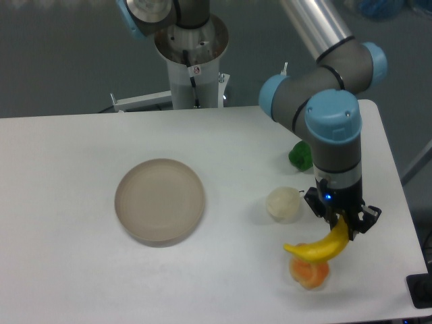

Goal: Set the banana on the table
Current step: 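Lift the yellow banana with the gripper and carry it up past the garlic, then move the held banana toward the round dish and lower it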

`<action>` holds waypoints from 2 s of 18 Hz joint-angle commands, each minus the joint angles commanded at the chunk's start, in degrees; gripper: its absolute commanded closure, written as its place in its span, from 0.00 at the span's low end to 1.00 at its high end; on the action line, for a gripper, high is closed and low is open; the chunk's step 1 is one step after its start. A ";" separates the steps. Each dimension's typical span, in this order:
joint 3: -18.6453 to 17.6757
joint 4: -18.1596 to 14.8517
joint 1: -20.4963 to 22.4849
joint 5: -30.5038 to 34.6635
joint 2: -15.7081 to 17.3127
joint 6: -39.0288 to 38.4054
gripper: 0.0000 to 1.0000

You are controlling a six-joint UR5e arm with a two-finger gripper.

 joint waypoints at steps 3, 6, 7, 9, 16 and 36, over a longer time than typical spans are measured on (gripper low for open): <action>-6.06 0.26 0.09 0.00 3.43 2.71 0.61; -12.49 1.41 0.79 -0.26 6.42 5.18 0.61; -14.50 1.41 0.97 -0.18 7.39 7.01 0.61; -17.24 1.41 1.58 -0.18 9.41 9.75 0.61; -19.00 1.50 0.79 -0.18 10.30 1.97 0.62; -3.27 5.36 -6.76 -0.70 -6.14 2.62 0.62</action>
